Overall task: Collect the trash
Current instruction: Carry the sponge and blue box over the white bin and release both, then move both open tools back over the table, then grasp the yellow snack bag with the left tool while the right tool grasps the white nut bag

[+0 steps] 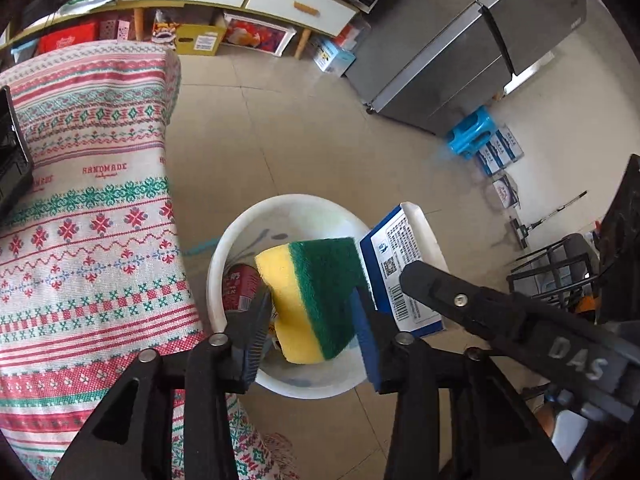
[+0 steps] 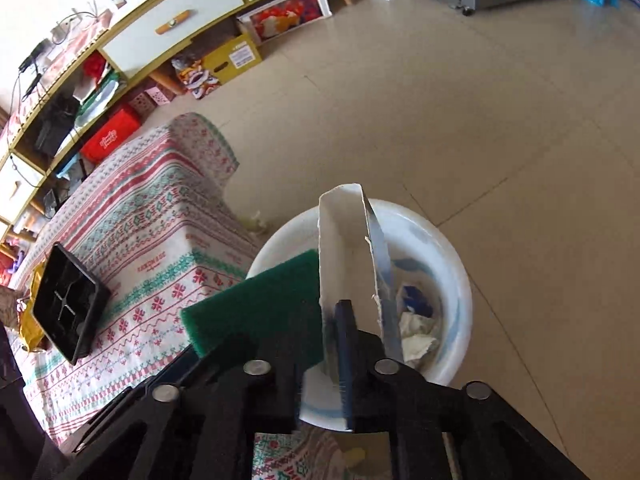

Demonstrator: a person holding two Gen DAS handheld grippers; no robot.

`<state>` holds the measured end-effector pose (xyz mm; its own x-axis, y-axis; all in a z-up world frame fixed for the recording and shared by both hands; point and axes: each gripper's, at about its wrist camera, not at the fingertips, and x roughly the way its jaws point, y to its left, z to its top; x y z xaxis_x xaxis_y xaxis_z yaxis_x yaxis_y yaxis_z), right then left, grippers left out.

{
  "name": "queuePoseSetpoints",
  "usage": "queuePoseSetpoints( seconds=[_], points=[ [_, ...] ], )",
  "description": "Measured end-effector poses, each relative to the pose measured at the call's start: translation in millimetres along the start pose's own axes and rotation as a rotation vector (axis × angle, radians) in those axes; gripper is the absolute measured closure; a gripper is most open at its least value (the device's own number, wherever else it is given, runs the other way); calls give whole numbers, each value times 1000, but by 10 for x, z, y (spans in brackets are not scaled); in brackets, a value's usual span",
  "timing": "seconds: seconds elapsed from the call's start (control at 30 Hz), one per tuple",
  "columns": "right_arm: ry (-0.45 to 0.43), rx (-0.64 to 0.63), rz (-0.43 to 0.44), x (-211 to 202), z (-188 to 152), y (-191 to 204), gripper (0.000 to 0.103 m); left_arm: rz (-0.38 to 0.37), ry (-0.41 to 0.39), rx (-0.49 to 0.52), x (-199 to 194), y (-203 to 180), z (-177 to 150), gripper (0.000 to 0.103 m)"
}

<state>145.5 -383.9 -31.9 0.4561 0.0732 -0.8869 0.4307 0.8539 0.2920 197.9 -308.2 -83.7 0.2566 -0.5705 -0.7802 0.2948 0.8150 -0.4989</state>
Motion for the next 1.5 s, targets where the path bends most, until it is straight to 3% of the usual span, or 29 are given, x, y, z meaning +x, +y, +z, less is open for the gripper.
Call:
queuePoseSetpoints(
  seconds=[0.07,0.17,0.37,0.53,0.9,1.13,1.3,1.5],
  points=[
    [1,26,34,-25,14,-45,69,-7,3,-11,52,47,6,46],
    [-13,21,18,-62,13,-59,69,-2,-11,2,25,103,12,43],
    [-16,34,39,-82,9,-72,69,22,-22,26,-225,219,-33,43],
    [-17,23,37,-71,15,-2,66,69,-23,-10,-518,515,-116,43],
    [9,-77,22,44,-51,369,47,231,-24,-102,-1264,1564,-390,43],
    [56,-177,47,204,-182,761,42,301,-141,-253,-2042,2457,-313,43],
    [113,-282,63,397,-365,1177,42,302,-213,-308,-2371,2831,-167,42],
    [170,-360,98,635,-560,1589,42,232,-188,-371,-2141,3074,2,42]
  ],
)
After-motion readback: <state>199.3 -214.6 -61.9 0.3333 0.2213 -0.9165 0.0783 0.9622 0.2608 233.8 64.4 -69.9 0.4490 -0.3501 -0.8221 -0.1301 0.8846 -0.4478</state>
